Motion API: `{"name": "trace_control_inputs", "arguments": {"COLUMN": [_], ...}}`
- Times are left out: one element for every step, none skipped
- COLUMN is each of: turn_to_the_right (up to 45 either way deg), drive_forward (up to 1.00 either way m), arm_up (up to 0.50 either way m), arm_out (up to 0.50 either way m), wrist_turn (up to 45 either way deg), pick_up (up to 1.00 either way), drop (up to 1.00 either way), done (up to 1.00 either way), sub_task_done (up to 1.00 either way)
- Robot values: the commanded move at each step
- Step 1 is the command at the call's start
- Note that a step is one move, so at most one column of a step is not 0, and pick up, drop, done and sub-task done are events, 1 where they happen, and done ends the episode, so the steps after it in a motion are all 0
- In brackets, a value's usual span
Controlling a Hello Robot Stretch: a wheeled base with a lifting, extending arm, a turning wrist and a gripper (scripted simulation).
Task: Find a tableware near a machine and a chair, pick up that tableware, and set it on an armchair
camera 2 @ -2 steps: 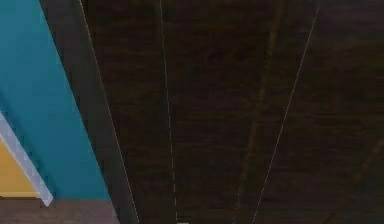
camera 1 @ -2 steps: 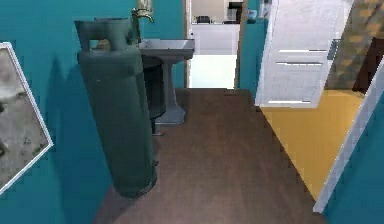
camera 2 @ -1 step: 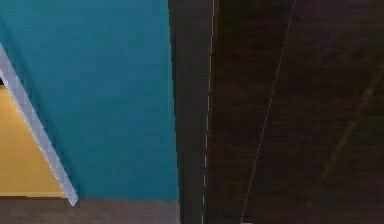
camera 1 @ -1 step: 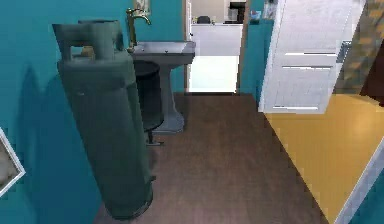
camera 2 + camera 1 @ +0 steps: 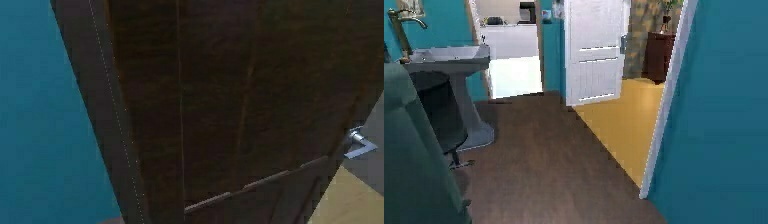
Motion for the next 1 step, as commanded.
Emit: {"name": "trace_control_inputs", "arguments": {"turn_to_the_right": [0.0], "drive_forward": [1.00], "arm_up": [0.00], "arm_out": [0.00], "wrist_turn": [0.0], "pick_up": [0.00], "drop": [0.00], "done": [0.00], "sub_task_done": [0.00]}}
